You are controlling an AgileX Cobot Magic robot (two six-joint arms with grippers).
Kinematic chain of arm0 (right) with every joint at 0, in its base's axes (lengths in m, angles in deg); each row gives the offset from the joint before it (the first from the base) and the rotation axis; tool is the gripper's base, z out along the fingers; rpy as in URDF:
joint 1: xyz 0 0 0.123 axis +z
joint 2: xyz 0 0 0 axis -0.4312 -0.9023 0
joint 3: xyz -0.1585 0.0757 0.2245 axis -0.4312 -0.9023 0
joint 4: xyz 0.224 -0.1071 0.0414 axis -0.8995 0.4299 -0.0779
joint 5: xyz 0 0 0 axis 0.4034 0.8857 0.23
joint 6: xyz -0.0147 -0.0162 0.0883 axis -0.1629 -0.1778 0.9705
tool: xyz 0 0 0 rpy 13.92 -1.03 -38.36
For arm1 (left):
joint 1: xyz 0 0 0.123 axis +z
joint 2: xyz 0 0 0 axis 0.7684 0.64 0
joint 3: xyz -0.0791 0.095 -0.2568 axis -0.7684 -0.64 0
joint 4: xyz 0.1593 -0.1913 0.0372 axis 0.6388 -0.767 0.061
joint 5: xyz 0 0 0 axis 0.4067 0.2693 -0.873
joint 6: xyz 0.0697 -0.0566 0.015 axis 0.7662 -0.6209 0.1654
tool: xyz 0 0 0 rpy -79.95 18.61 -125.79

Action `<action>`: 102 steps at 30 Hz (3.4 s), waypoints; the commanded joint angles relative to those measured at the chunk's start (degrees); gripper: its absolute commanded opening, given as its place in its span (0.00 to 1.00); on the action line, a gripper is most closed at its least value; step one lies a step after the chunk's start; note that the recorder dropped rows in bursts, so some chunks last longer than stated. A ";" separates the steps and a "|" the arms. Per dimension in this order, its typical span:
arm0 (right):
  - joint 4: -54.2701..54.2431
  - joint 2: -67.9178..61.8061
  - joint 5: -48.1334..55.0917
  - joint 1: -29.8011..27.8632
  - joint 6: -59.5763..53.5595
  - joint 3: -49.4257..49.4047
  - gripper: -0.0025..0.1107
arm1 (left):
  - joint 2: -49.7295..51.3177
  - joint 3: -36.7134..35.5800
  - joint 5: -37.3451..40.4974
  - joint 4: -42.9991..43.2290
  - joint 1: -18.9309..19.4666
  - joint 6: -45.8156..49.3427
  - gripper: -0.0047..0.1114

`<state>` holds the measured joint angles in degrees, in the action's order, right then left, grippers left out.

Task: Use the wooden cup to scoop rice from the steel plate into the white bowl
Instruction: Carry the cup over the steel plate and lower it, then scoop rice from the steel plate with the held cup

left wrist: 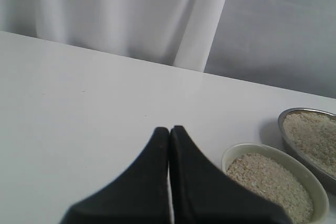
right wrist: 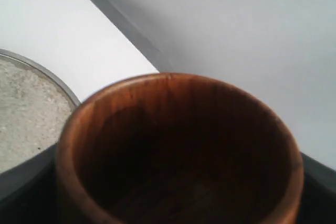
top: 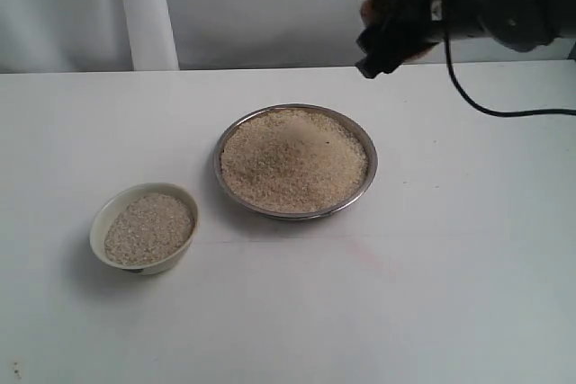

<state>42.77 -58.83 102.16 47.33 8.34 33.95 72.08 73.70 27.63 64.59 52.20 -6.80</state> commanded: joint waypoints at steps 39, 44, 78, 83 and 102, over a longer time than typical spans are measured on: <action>37.94 -30.68 39.06 17.56 -18.83 17.90 0.02 | 0.01 -0.11 -0.19 -0.11 -0.26 -0.13 0.04; 36.93 -31.95 37.24 17.56 -18.83 17.90 0.02 | 0.01 -0.11 -0.19 -0.11 -0.26 -0.13 0.04; 14.93 -33.41 20.22 17.06 -18.49 17.90 0.02 | 0.01 -0.11 -0.19 -0.11 -0.26 -0.13 0.04; 11.76 -33.41 18.98 16.16 -18.49 17.79 0.02 | 0.01 -0.11 -0.19 -0.11 -0.26 -0.13 0.04; 6.05 -36.36 16.19 15.17 -19.01 17.79 0.02 | 0.01 -0.11 -0.19 -0.11 -0.26 -0.13 0.04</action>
<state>53.66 -91.05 118.95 62.22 -10.98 52.89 72.08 73.70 27.63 64.59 52.20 -6.80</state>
